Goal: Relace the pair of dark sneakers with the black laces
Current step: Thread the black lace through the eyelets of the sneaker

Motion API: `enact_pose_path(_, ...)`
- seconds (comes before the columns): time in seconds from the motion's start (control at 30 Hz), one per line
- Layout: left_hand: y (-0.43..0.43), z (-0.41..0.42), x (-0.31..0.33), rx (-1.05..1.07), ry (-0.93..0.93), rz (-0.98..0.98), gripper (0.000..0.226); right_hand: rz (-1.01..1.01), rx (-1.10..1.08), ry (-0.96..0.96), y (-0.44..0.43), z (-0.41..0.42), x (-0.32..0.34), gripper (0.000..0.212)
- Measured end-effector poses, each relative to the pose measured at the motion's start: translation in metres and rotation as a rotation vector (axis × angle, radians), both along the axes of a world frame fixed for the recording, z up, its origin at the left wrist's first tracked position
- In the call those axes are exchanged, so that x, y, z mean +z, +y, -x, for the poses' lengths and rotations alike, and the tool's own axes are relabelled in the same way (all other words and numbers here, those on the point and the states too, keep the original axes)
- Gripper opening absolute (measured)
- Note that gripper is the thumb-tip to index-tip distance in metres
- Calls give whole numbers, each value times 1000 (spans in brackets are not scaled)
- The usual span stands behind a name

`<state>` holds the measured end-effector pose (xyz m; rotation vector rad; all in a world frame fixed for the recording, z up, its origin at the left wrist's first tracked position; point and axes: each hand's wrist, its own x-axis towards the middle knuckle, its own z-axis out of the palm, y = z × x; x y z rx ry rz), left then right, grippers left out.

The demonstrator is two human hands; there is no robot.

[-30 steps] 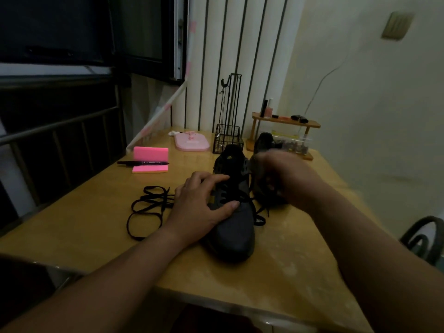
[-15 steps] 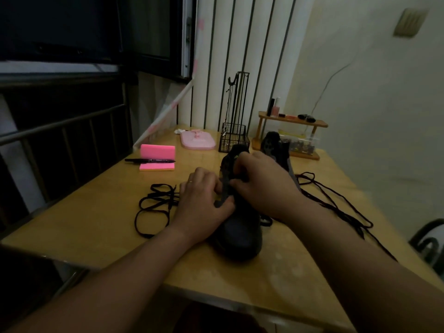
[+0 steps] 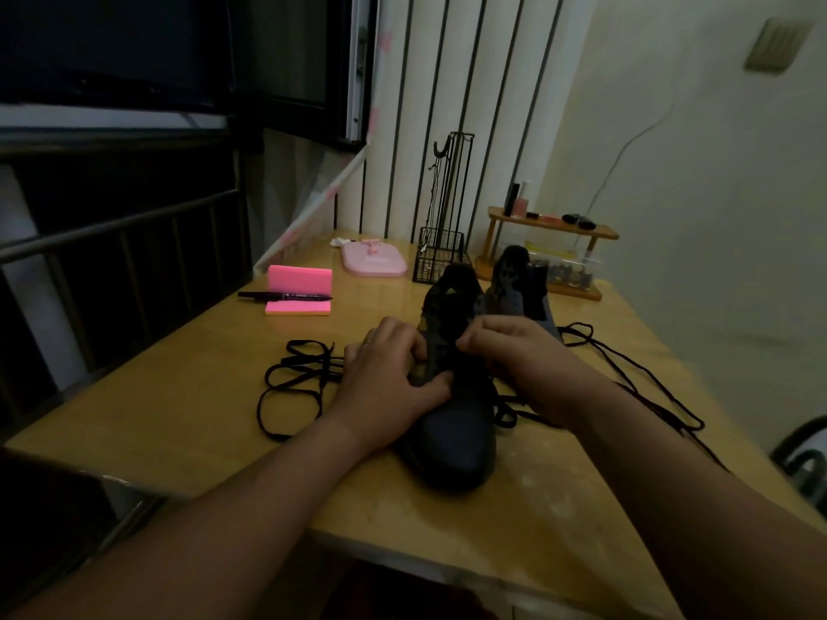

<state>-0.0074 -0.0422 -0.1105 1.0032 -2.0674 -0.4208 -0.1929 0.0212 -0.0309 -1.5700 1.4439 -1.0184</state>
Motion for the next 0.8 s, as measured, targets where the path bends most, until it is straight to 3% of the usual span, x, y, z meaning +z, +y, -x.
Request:
enact_pose_path(0.13, -2, 0, 0, 4, 46, -67, 33, 5, 7, 130, 3, 7, -11, 16)
enact_pose_path(0.2, -3, 5, 14, -9, 82, -203, 46, 17, 33, 122, 6, 6, -12, 12)
enact_pose_path(0.27, -10, 11, 35, -33, 6, -355, 64, 26, 46, 105, 8, 7, -13, 12)
enact_pose_path(0.33, -14, 12, 53, -68, -133, -426, 51, 51, 25, 123, 8, 8, -14, 14)
enact_pose_path(0.43, -14, 4, 68, -166, -129, -545, 31, 142, -142, 182, -3, 7, -7, 15)
enact_pose_path(0.5, -8, -1, 69, -216, -51, -616, 28, 201, -231, 285, -16, 6, 2, 20)
enact_pose_path(0.57, -3, -4, 69, -238, 84, -670, 24, 216, -231, 525, -28, 6, 11, 27)
enact_pose_path(0.63, 3, -7, 68, -228, 315, -730, 21, 190, -221, 672, -38, 7, 14, 24)
enact_pose_path(0.73, 10, -18, 57, -238, 608, -818, 26, 151, -179, 619, -43, 11, 17, 17)
enact_pose_path(0.8, 15, -19, 49, -187, 554, -809, 27, 147, -156, 566, -43, 14, 18, 16)
